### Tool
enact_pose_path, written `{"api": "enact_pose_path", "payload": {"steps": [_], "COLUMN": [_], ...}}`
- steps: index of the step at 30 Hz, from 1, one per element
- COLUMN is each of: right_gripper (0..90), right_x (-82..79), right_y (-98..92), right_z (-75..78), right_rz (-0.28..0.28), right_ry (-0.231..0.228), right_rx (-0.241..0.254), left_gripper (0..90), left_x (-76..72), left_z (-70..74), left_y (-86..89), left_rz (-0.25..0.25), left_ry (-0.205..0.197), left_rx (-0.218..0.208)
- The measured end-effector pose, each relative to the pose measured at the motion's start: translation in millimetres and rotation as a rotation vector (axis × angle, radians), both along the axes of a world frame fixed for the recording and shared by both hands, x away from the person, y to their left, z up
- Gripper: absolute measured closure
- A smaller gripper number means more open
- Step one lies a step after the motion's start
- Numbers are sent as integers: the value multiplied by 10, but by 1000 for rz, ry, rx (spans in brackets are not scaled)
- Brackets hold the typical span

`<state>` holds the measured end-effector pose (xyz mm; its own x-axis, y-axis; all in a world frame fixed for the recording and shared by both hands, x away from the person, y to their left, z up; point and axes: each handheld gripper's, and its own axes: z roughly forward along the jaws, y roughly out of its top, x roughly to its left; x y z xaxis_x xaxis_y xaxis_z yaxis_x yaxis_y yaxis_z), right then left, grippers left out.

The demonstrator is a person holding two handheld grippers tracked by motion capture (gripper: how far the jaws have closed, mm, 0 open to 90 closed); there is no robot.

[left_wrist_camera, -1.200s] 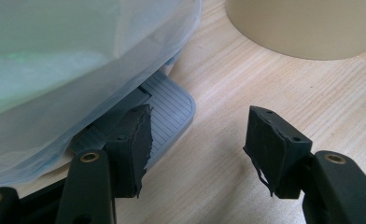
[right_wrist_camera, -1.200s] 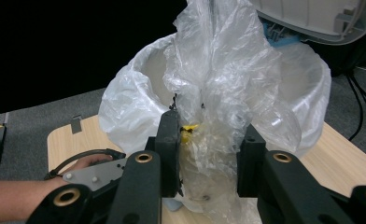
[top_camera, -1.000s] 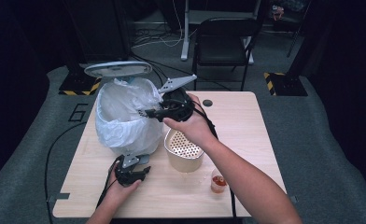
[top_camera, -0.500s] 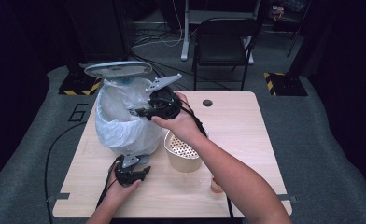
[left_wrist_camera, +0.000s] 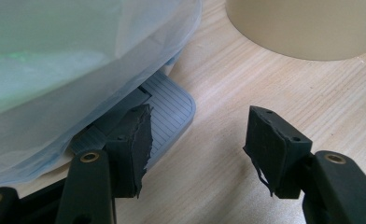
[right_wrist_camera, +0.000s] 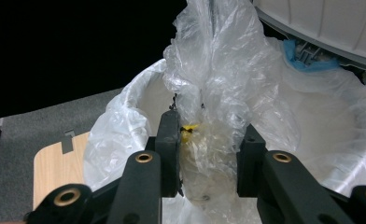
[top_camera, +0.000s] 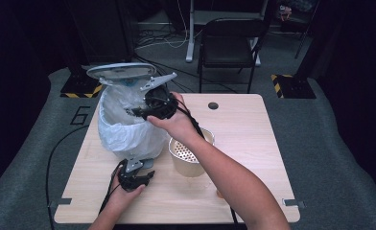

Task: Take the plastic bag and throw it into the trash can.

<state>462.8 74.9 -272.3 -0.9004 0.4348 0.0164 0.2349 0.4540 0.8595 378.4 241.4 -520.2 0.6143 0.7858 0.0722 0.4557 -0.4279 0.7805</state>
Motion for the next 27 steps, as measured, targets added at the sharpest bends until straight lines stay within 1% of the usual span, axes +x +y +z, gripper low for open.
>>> {"api": "enact_pose_path", "payload": {"steps": [3,4,6,7,15,16,17,18,19,20,23,27], "right_gripper": [692,692,692,692,692,691,691,691,691,691,691,691], "right_x": [26,36,56,69,152,165,178,187,199,210,238,266], "right_y": [35,43,60,70,111,118,128,140,153,167,216,278], "right_z": [-9,-11,-18,-25,-66,-71,-79,-87,-97,-107,-140,-167], "right_rz": [-6,-9,-16,-20,-47,-45,-47,-50,-53,-54,-61,-71], "right_ry": [4,4,5,8,11,8,4,8,8,6,6,4], "right_rx": [1,2,2,2,-7,-8,-9,-9,-12,-16,-25,-36], "left_gripper": [409,409,409,409,409,409,409,409,409,409,409,409], "left_x": [1,-3,-4,-4,-4,-2,-2,-2,-4,-2,-3,-2], "left_z": [0,-5,-4,-1,-3,2,2,1,-2,4,1,3], "left_y": [1,-6,-6,-4,-7,-1,-1,-1,-6,2,-1,2], "left_rz": [0,1,0,-1,1,1,0,0,0,-2,-1,-5], "left_ry": [0,9,11,13,12,4,4,5,12,7,9,8], "left_rx": [-1,-16,-17,-11,-15,-3,-2,-3,-14,0,-7,-2]}}
